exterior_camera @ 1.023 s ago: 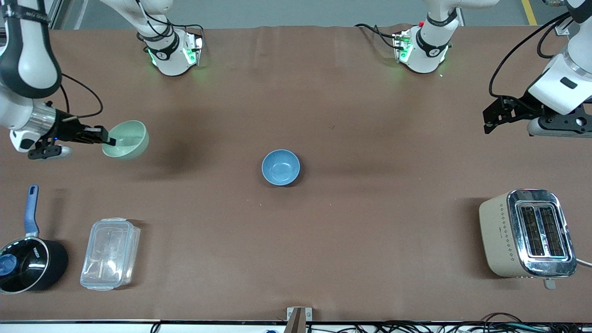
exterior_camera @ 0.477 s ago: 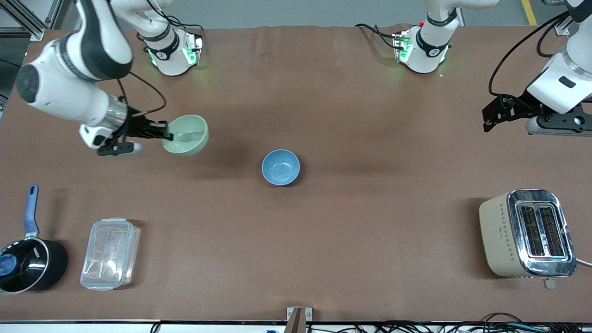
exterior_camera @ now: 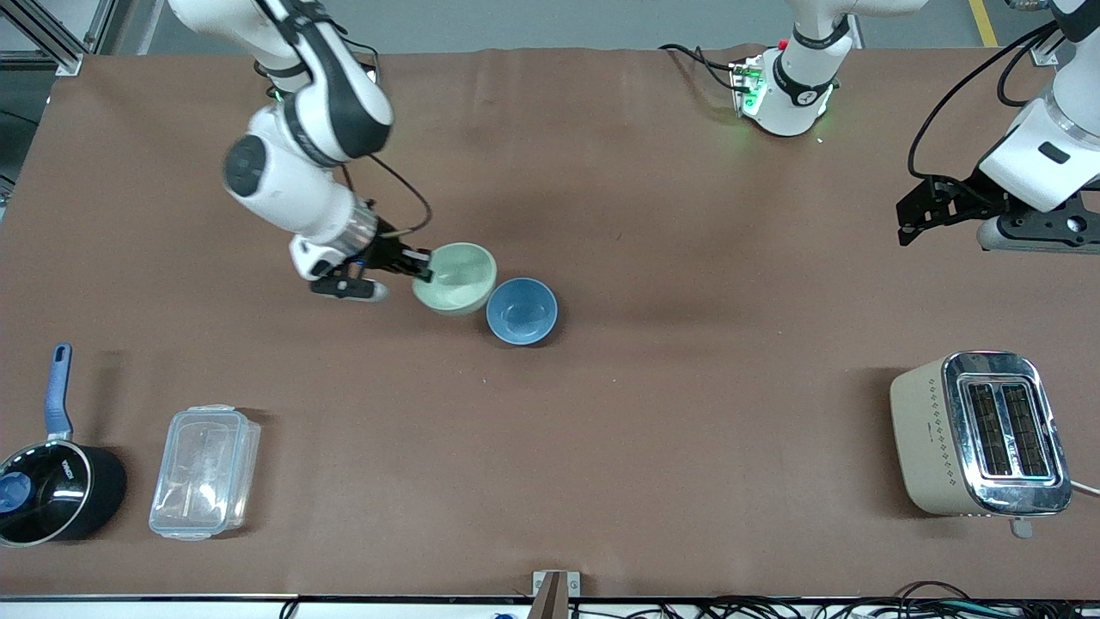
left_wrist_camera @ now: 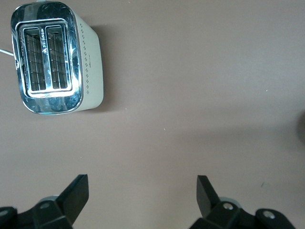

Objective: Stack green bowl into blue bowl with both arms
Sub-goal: 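Lower the green bowl into the blue bowl with the right gripper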

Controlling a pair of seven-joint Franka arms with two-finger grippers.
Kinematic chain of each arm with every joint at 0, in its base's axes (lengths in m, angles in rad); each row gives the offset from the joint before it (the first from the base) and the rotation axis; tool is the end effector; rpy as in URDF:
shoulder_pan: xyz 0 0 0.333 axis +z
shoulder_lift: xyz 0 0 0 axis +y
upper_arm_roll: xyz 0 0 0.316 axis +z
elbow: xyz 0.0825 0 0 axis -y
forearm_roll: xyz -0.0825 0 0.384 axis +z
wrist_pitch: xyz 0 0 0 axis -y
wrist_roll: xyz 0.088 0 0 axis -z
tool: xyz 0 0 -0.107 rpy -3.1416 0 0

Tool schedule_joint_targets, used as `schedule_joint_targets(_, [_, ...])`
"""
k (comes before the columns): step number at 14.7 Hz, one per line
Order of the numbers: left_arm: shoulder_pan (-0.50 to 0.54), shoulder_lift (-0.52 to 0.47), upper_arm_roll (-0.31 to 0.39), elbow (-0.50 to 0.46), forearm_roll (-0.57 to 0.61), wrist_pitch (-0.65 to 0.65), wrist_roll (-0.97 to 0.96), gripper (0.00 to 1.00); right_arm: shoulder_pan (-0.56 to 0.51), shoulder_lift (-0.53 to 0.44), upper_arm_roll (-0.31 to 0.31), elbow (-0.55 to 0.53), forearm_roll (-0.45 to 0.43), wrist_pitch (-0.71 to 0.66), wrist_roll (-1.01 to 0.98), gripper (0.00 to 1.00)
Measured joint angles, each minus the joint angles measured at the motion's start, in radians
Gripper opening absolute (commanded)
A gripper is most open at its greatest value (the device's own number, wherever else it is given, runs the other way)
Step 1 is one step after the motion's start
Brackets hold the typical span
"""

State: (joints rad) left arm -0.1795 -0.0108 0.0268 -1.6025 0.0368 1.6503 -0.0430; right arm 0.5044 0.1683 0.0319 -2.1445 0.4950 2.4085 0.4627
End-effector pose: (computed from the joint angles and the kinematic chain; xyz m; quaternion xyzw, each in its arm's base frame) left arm 0.5529 -0.0813 0.6227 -0.9979 0.0557 -0.0309 0.0153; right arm 0.4898 0.2943 0.3345 -0.9737 0.1386 0.0435 0.1757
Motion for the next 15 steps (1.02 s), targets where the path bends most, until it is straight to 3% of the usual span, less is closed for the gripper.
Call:
schedule_joint_targets(3, [-0.004,0.006,0.000,-0.002,0.000,0.000,0.000,1.00,0.084,0.119,0.000,0.108,0.000,0.008,0.157,0.00])
schedule_joint_targets(6, [-0.007,0.015,-0.001,-0.002,0.000,0.000,0.000,1.00,0.089,0.198,-0.008,0.153,0.000,0.008,0.179,0.01])
schedule_joint_targets(15, [-0.011,0.018,-0.005,-0.002,0.000,0.000,0.000,1.00,0.110,0.271,-0.015,0.173,0.001,0.001,0.181,0.08])
